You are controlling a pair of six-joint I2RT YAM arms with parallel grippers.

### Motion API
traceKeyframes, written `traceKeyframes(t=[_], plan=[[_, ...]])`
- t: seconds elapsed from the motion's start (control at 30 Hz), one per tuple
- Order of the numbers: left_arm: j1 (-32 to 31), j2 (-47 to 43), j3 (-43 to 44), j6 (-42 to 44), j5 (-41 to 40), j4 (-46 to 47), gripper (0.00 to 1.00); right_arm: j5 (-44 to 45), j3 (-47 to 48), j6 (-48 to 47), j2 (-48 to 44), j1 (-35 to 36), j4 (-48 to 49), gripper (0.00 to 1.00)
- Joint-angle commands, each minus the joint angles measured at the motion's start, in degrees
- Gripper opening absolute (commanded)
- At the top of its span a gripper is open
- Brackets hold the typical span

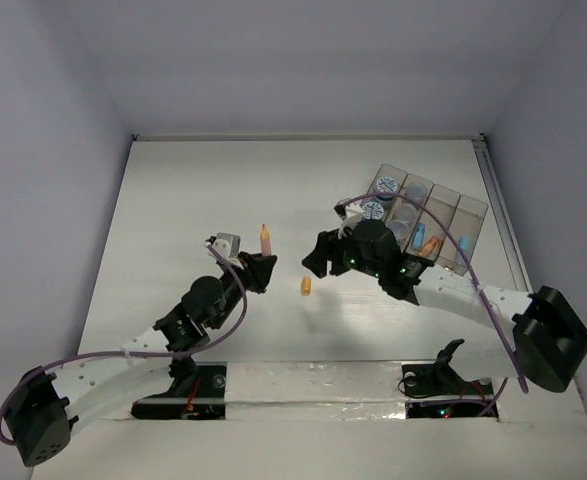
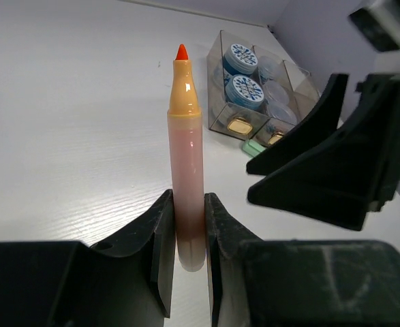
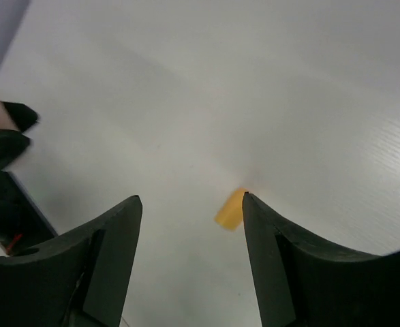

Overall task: Sort the stationery into containers
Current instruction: Pick up the pen cap from the center of the board.

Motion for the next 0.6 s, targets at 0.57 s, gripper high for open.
traceKeyframes(t=[0.57], plan=[[0.31, -1.05, -2.44, 1.65, 1.01, 5.53, 0.0, -1.13, 6.93, 4.69, 22.47, 0.34, -5.39, 0.61]])
